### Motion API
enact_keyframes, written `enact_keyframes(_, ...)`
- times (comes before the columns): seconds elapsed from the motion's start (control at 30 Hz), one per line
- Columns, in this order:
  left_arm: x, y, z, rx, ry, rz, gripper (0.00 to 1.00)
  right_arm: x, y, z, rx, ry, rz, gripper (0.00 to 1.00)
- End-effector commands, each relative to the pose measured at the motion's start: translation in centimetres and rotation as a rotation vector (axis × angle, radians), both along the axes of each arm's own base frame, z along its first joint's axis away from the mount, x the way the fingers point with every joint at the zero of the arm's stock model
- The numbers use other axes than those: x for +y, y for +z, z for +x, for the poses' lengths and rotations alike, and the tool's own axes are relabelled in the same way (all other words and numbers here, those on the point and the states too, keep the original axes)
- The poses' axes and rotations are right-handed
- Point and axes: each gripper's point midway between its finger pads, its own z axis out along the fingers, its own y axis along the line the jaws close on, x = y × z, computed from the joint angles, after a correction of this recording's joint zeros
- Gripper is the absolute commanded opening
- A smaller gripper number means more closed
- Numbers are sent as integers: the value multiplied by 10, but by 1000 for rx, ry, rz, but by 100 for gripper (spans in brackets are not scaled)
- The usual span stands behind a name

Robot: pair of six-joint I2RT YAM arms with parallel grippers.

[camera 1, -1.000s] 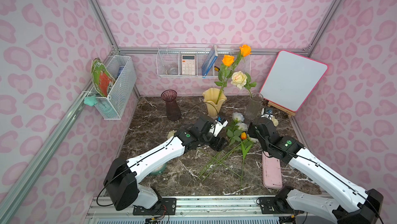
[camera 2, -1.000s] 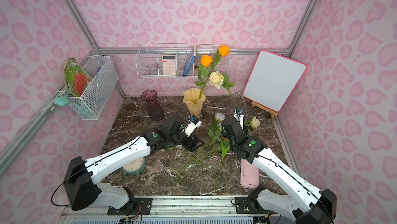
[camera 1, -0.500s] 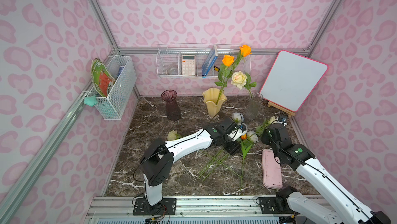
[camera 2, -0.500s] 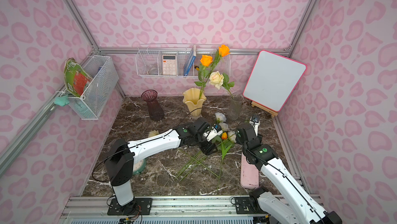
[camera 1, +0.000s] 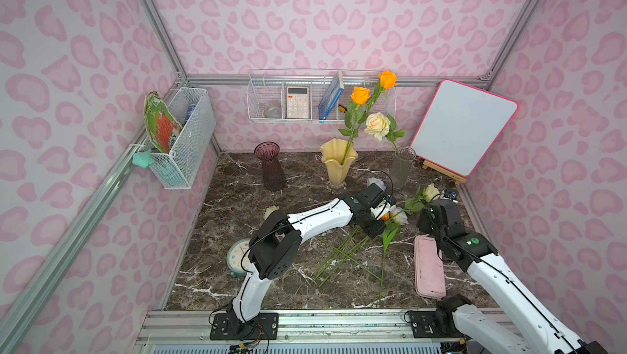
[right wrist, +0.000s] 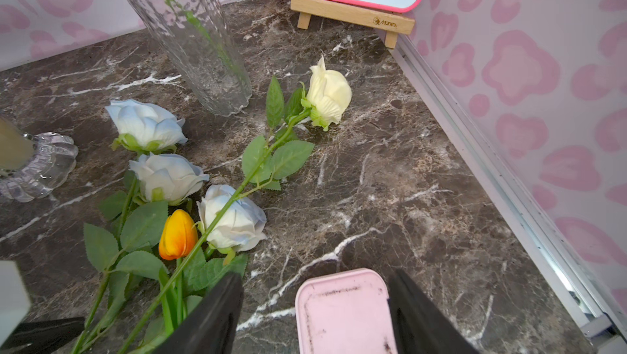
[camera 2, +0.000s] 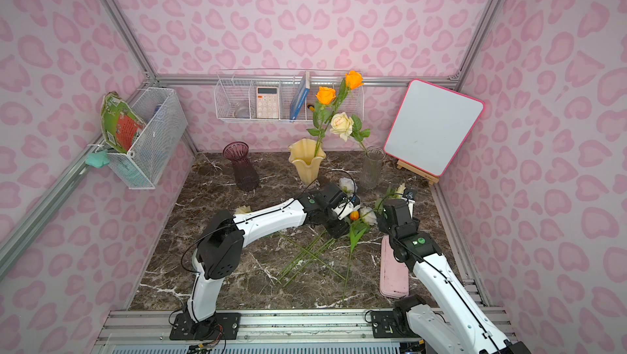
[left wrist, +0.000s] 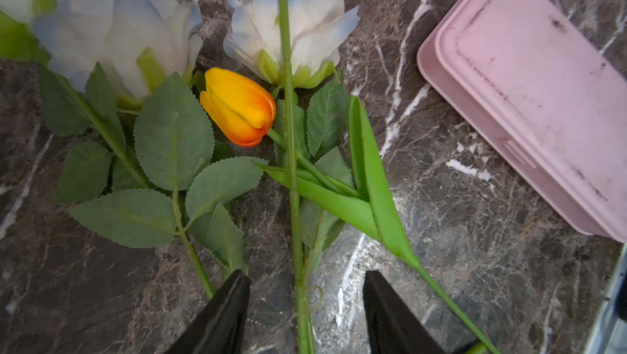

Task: Arrange the flowers in different vases according to their colors
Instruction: Pick up the flower at the center of the board.

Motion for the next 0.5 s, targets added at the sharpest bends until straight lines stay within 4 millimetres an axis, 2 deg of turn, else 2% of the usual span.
enact_keyframes(0.0,5,-8,3,-10,-2,40,59,3,2,3,-23,20,16,71)
enact_keyframes(0.17,2,-22,6,0,-2,60,58,3,0,5,-25,24,13,71)
enact_keyframes(0.47,-3,-29,11,-3,3,62,55,4,-5,5,-24,34,28,71)
